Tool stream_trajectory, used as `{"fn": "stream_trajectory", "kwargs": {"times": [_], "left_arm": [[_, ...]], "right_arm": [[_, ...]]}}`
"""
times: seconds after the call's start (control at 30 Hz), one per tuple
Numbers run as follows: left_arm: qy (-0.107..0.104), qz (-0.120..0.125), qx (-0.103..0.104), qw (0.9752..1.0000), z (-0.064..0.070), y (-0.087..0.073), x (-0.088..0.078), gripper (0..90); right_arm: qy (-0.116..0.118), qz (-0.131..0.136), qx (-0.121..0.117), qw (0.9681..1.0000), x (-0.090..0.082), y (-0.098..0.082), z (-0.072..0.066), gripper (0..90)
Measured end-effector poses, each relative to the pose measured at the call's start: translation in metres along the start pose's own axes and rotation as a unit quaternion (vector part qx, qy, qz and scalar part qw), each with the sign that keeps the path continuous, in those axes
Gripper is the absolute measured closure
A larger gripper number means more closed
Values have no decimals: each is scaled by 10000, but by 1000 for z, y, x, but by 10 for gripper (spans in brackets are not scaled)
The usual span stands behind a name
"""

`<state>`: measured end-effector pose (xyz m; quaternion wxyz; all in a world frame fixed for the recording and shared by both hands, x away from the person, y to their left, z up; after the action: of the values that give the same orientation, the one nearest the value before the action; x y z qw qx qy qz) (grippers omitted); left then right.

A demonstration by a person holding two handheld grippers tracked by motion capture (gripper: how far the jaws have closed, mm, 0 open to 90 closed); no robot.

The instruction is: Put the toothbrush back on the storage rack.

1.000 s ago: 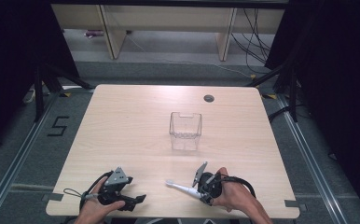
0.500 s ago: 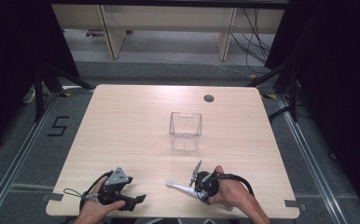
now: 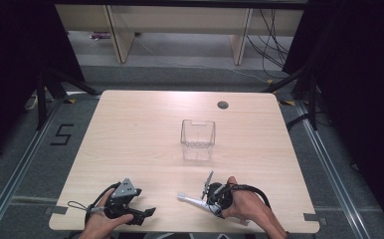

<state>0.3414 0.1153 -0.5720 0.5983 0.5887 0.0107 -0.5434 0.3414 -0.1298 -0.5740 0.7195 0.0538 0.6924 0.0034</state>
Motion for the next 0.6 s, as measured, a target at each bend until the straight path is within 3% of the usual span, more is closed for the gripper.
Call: {"fn": "stream_trajectory", "kwargs": {"times": [0.03, 0.1, 0.37, 0.4, 0.53, 0.6], "left_arm": [[1, -3, -2, 10000, 0, 0, 0, 150], [2, 1, 1, 10000, 0, 0, 0, 150], [0, -1, -5, 10000, 0, 0, 0, 149], [-4, -5, -2, 10000, 0, 0, 0, 149], [7, 1, -12, 10000, 0, 0, 0, 149], [14, 11, -24, 10000, 0, 0, 0, 149]], "right_arm": [[8, 87, -52, 9999, -1, 1, 1, 663], [-12, 90, 245, 9997, -6, -1, 0, 664], [-138, 345, 436, 9984, -19, -8, 4, 664], [-145, 525, 496, 9973, -24, -7, 5, 664], [-188, 732, 635, 9951, -34, -6, 8, 664], [-290, 1015, 514, 9931, -40, -3, 14, 664]]}}
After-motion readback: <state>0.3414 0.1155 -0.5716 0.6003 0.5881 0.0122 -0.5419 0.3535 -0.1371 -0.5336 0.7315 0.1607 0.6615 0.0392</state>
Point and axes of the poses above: each handheld gripper's, and its own axes: x roughly forward along the jaws, y roughly out of its top, z roughly to its right, the point moved 10 cm from there along x, roughly forward along the jaws, and after that the axes turned 12 degrees about -x, right-handed, at the moved point
